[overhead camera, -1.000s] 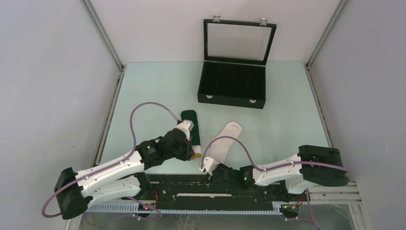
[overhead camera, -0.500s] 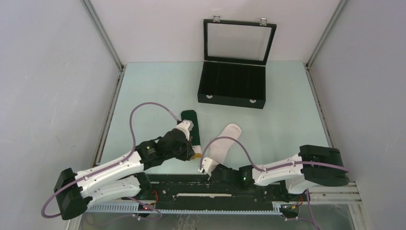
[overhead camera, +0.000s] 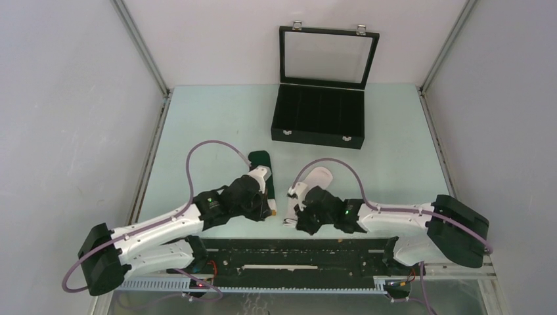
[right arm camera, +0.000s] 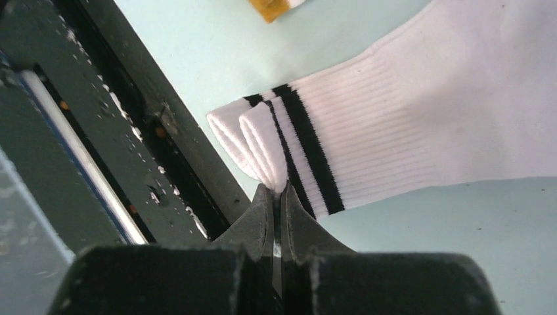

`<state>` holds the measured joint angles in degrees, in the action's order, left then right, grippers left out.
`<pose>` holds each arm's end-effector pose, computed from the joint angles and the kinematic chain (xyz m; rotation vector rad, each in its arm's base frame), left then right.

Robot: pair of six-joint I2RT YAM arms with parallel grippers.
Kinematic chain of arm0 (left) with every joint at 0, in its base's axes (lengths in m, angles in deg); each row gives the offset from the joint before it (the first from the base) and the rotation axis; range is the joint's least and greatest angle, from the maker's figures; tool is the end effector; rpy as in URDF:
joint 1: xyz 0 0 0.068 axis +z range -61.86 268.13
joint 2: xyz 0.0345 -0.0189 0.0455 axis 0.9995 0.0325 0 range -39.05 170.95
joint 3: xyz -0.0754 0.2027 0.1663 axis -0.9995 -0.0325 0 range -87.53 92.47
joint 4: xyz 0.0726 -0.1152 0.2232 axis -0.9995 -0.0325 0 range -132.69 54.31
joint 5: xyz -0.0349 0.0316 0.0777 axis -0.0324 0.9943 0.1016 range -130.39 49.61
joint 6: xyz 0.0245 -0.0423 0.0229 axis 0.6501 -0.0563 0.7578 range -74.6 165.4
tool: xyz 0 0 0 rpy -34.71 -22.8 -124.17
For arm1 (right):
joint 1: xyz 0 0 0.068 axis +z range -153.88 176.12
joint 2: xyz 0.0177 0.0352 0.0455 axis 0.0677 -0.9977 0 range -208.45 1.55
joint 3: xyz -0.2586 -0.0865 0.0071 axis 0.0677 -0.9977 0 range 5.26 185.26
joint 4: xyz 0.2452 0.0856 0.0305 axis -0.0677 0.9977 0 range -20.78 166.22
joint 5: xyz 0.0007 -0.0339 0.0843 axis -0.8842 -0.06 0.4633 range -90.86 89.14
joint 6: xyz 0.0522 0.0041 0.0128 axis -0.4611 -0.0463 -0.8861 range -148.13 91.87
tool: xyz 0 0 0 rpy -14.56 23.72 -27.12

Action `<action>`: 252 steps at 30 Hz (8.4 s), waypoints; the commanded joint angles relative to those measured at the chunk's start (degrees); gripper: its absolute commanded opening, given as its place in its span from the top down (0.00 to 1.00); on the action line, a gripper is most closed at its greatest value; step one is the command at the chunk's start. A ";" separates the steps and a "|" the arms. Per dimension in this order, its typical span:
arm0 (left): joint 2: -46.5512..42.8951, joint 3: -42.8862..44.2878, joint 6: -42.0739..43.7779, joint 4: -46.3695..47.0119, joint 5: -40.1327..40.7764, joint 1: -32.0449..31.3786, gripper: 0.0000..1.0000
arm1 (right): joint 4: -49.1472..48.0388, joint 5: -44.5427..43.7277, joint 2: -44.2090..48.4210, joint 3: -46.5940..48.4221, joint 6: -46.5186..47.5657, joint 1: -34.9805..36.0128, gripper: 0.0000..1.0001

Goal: Roll the socks
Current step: Roll a pair of socks at the center of the board.

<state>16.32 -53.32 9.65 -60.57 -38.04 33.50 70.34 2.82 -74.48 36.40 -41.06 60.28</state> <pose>0.1147 -0.1591 0.2193 0.3884 2.4590 -0.6770 0.1061 0.2245 0.1604 -1.1068 2.2332 0.6897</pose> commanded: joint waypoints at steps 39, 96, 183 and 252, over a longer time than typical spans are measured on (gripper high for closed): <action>23.83 7.83 3.32 13.97 -15.37 -0.30 1.00 | 2.98 33.01 -23.12 7.01 -23.84 -21.97 1.00; 33.64 1.57 1.42 18.38 -11.44 -0.22 1.00 | -1.57 14.08 27.28 -4.11 3.79 -9.48 0.57; 0.36 -6.40 0.72 15.21 -10.82 8.41 1.00 | -3.00 33.45 -13.09 8.08 2.10 -11.72 1.00; 31.72 8.53 1.68 13.75 -19.37 3.52 1.00 | -15.31 20.92 -16.54 -9.11 -29.85 -18.93 0.93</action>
<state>46.46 -47.24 10.85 -47.13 -58.19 37.42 43.63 33.58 -90.28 29.73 -73.94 40.83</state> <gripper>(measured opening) 0.003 0.057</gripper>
